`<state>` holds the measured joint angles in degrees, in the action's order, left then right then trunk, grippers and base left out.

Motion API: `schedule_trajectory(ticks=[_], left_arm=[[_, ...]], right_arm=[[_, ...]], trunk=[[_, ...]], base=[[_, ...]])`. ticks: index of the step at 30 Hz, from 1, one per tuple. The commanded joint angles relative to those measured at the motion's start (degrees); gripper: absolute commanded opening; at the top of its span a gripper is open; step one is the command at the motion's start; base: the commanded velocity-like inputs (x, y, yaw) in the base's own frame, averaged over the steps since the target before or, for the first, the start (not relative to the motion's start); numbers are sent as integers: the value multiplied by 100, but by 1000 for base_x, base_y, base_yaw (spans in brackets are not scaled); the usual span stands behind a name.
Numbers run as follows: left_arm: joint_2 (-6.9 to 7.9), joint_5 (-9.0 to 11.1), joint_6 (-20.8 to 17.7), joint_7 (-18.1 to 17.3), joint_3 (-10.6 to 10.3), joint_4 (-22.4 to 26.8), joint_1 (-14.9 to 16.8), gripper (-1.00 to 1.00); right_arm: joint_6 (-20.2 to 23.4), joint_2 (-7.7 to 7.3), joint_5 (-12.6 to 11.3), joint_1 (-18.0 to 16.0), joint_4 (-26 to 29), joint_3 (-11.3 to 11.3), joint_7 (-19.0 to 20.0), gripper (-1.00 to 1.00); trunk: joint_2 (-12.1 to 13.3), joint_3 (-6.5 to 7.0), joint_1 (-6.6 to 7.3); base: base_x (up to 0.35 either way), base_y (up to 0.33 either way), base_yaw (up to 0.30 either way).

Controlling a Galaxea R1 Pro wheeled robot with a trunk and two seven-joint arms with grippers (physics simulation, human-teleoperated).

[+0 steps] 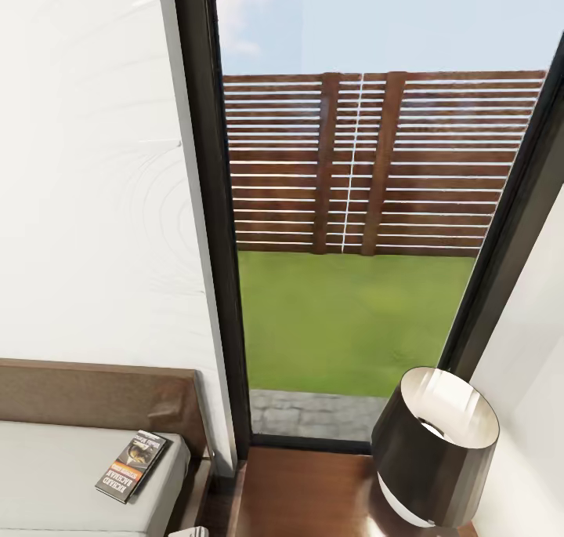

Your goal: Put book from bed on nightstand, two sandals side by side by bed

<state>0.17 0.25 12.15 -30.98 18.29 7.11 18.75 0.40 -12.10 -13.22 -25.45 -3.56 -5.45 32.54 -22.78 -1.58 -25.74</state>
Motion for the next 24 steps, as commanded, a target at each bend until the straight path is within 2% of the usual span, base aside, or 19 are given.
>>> schedule_trajectory(ticks=[1,11,24], left_arm=[[1,2,15,-25,17,-8,6,100],[16,2,15,-46,25,-2,6,100],[19,2,13,-49,24,1,6,100]], right_arm=[[4,-3,-16,-11,-22,-44,28,100],[4,-3,-21,-12,-22,-44,33,100],[4,-3,-23,-12,-22,-44,33,100]], trunk=[[-14,-13,-4],[-14,-26,-4],[-14,-133,-4]], base=[[0,0,0],[0,0,0],[0,0,0]])
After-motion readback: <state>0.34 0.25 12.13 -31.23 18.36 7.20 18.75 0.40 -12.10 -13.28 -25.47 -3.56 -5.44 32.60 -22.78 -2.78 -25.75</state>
